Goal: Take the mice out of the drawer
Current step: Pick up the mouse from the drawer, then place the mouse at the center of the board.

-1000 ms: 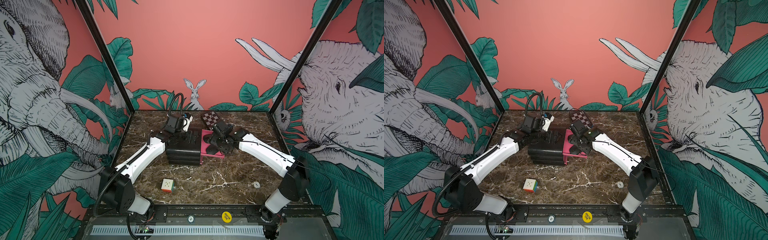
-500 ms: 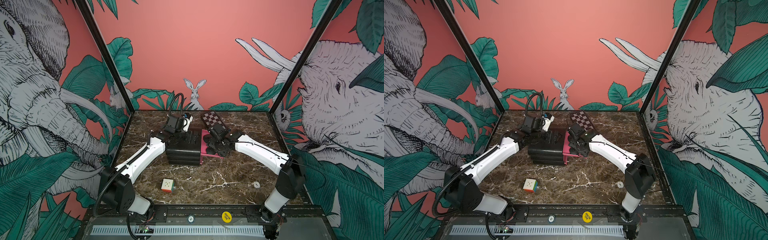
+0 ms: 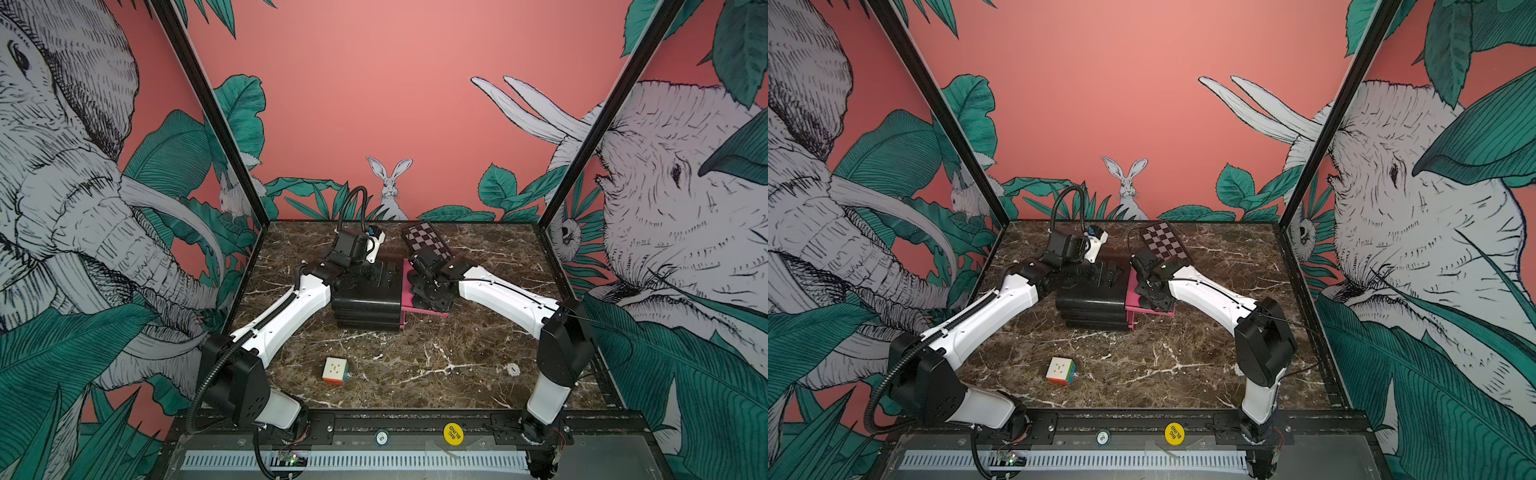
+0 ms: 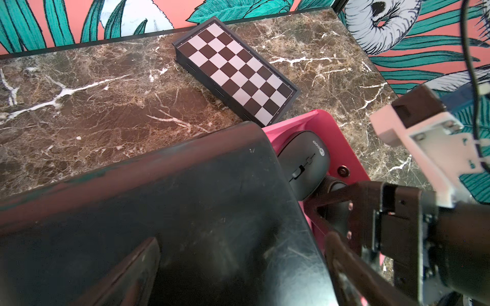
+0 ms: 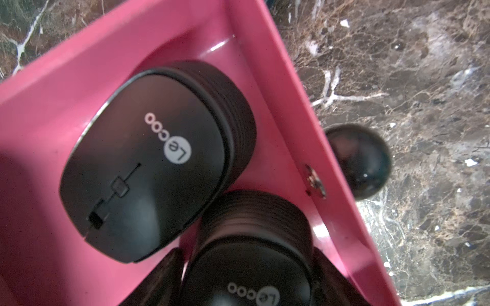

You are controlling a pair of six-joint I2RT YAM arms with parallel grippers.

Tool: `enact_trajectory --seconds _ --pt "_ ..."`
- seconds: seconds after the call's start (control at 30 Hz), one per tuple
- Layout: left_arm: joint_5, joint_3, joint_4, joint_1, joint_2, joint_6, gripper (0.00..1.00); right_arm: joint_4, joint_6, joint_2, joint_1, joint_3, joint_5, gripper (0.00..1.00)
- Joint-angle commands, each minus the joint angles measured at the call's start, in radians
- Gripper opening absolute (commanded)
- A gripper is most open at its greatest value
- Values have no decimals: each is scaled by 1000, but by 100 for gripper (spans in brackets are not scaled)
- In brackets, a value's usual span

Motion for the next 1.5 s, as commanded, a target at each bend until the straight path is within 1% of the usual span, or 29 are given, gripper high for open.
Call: enact_trajectory --seconds 0.0,0.07,0.13,0.2,0.27,0.33,0.43,0.6,0.7,0.8,0.93,1.0,1.07,1.2,1.27,1.4,1.47 --pt "-20 -39 -51 4 -18 6 99 -2 -1 14 5 19 23 64" --pt "-24 -42 -50 4 -21 10 99 -2 -5 5 6 32 39 60" --pt "-30 -44 -50 4 -23 13 99 7 -15 -9 5 46 56 58" --pt "-34 -45 -49 4 -25 14 99 45 -33 -31 5 48 52 56" --pt "-34 -46 -47 3 -28 14 99 67 -51 -55 6 56 49 51" --pt "-33 -47 -47 4 -31 11 99 50 -67 -72 5 73 59 49" --pt "-34 -54 -39 3 -38 8 99 -6 -82 -105 5 102 83 48" --pt "-44 -76 -37 3 -58 11 99 -51 -96 -175 4 103 124 48" --pt "-57 -96 -43 5 -75 23 99 -112 -146 -222 -18 115 172 49" --pt "-48 -94 -59 4 -76 34 99 -154 -288 -248 -93 122 118 50" --pt "-45 -36 -95 4 -41 46 99 -256 -436 -279 -229 85 129 49" --pt "-50 0 -112 4 -15 52 99 -281 -517 -275 -301 53 114 49" --pt "-66 53 -154 4 17 50 99 -289 -630 -256 -363 35 86 50" --pt "-92 84 -158 4 51 55 99 -274 -840 -168 -433 33 82 52" --pt "-122 94 -152 4 68 43 99 -237 -936 -101 -471 28 49 52" --pt "-161 92 -123 4 86 6 99 -195 -1074 25 -536 53 25 52" --pt "-173 93 -109 5 94 -20 99 -165 -1124 82 -584 70 -17 51"
